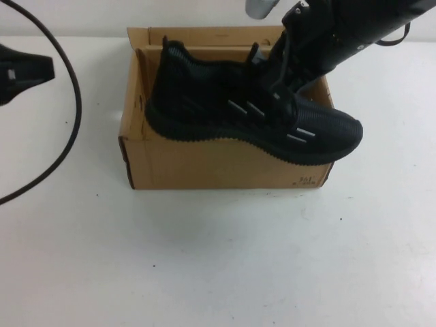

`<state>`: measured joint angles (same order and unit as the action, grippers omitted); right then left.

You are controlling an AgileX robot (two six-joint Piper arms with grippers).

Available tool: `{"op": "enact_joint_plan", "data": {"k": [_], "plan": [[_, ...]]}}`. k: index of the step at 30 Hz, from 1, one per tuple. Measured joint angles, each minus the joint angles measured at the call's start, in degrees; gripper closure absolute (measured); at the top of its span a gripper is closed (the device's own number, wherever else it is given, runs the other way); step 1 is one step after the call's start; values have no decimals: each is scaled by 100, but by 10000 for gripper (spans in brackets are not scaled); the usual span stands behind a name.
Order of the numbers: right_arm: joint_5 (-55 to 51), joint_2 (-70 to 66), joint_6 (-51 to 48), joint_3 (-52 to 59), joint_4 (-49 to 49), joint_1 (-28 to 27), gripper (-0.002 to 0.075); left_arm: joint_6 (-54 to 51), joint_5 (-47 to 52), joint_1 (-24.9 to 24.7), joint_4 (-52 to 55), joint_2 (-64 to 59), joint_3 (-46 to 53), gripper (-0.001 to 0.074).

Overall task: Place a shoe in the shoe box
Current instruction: Place the shoe in the shoe box

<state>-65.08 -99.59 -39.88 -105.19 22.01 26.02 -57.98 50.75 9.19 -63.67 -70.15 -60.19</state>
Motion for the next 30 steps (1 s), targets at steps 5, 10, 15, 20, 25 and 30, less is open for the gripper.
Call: {"op": "enact_joint_plan", "data": {"k": [5,10,15,20,25,30], "plan": [[-73,-452,-42,-716,-22,-224,715,38,388,121,204,0,0,695],[-482,-1211,-425,-2010,-58,-264,715,130,706,121,334,0,0,731],[-637,-2174,-760,-3200,-114,-264,715,178,825,121,396,0,107,736],[-540,-2906,-834,-3855,-202,-264,715,190,825,121,409,0,115,736],[-218,-3449,-839,-3984,-227,-264,715,190,838,121,409,0,115,736],[72,-3780,-852,-3984,-243,-264,715,190,850,121,409,0,115,736]]}}
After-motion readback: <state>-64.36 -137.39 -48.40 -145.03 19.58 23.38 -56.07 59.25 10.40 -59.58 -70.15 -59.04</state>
